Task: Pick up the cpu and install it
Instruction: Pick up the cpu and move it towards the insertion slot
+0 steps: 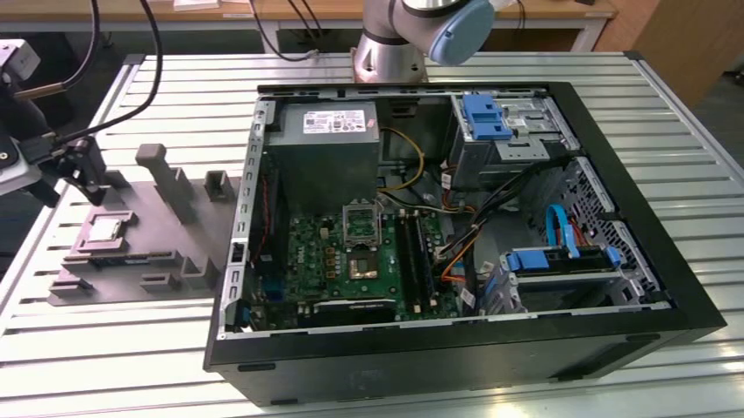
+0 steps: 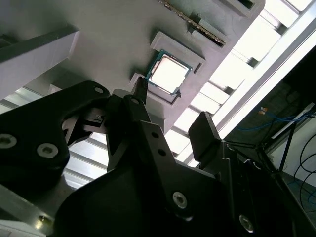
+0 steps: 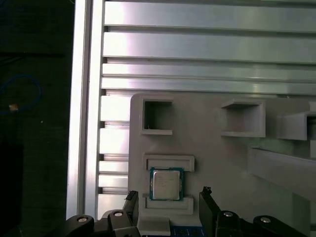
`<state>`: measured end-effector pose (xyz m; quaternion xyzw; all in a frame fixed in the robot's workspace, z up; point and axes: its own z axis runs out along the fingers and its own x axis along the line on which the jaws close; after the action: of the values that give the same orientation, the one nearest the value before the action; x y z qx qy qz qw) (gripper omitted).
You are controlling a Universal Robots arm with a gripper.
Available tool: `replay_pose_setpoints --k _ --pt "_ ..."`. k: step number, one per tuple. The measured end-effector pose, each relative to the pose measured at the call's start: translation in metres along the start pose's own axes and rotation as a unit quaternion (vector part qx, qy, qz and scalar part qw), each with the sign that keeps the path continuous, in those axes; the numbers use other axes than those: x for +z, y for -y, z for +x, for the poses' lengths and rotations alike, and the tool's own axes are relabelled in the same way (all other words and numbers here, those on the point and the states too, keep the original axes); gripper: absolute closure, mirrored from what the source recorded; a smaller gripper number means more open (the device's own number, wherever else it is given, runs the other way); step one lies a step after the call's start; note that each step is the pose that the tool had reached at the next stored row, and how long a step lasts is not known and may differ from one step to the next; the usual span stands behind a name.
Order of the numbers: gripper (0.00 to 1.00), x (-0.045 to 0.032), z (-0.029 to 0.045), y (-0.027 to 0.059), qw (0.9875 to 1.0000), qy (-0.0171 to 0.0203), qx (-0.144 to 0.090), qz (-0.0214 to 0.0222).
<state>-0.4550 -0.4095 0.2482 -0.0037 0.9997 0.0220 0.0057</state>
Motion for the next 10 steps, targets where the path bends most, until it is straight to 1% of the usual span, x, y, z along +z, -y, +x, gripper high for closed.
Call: replay_pose_setpoints --k 10 --pt "0.4 0.0008 0.0 0.0001 1.0 0.0 0.002 0.0"
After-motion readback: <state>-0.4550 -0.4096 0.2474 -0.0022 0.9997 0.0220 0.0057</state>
